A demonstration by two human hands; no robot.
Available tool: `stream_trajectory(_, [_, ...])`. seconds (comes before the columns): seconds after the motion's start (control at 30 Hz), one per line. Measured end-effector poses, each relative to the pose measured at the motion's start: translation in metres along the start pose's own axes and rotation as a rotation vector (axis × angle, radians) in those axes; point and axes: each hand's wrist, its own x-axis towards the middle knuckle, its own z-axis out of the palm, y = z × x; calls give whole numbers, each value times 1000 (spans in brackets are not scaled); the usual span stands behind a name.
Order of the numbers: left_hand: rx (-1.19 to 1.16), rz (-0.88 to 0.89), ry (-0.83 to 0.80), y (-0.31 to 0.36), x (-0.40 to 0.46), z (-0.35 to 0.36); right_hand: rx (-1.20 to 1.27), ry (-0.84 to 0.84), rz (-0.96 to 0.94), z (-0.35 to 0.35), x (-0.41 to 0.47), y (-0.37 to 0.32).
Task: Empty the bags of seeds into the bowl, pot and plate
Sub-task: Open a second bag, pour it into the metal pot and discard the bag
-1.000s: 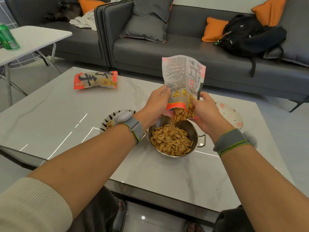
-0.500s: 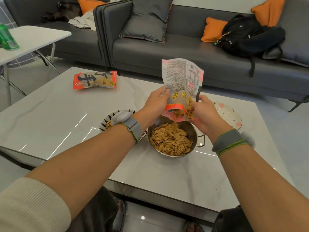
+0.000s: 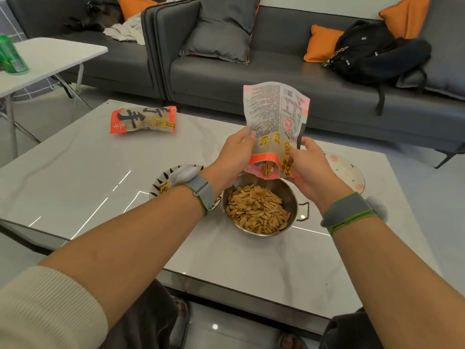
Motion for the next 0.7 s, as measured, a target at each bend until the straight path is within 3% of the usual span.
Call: stream_trajectory(0.7, [-2, 27, -11, 3, -5, 3, 21, 24, 9, 1, 1, 3])
